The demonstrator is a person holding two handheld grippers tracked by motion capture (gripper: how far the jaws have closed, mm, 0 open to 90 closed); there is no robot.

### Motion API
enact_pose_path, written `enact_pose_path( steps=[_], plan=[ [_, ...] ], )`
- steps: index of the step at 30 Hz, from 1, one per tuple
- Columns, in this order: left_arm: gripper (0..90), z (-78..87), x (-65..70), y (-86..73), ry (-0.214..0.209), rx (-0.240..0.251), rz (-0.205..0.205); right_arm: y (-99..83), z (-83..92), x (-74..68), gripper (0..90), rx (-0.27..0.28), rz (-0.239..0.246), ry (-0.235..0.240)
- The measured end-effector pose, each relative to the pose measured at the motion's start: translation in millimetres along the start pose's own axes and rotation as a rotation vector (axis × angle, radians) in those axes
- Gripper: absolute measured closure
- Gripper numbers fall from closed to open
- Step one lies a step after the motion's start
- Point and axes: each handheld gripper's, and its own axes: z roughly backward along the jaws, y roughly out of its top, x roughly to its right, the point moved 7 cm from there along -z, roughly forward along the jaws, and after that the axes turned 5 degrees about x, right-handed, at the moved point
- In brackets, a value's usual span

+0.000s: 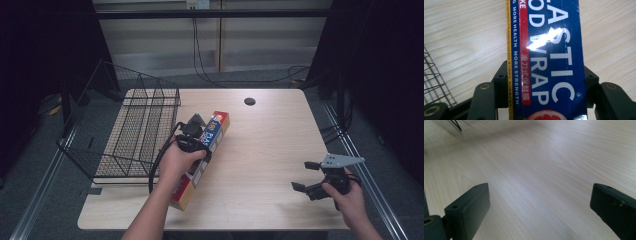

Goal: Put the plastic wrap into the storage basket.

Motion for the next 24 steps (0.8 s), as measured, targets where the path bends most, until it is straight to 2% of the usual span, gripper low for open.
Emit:
enact_pose_path(
  steps=[1,3,8,10,13,17,18,24],
  plan=[
    [42.9,1.8,-0.6,0.5,-0.004,-0.004,-0.01,0.0,-0.1,0.0,2.9,0.001,0.0,0.0],
    [42.9,4.1,0.0,2.1,-0.005,0.003,0.001,-0.1,-0.4,-0.5,2.9,0.0,-0.001,0.001],
    [42.9,12.5,-2.7,6.1,0.0,-0.003,-0.011,-0.2,-1.5,-1.7,2.9,-0.005,0.007,-0.001],
    [42.9,15.4,-2.6,7.2,0.003,0.003,0.003,-0.2,-1.7,-1.4,2.9,-0.006,0.01,-0.003],
    [42.9,21.7,-3.5,8.5,0.005,0.001,-0.011,0.3,-0.9,-1.0,2.9,0.0,0.003,-0.003],
    [42.9,26.4,-4.5,9.7,-0.001,0.005,0.005,0.6,-0.4,-0.6,2.9,0.003,0.002,-0.001],
    [42.9,28.7,-5.7,10.0,0.005,-0.001,-0.01,0.6,-0.3,-0.7,2.9,0.003,0.001,-0.003],
    [42.9,38.3,-8.9,13.8,0.008,0.009,0.002,1.2,-0.6,-1.9,3.0,0.005,-0.001,0.001]
  ],
)
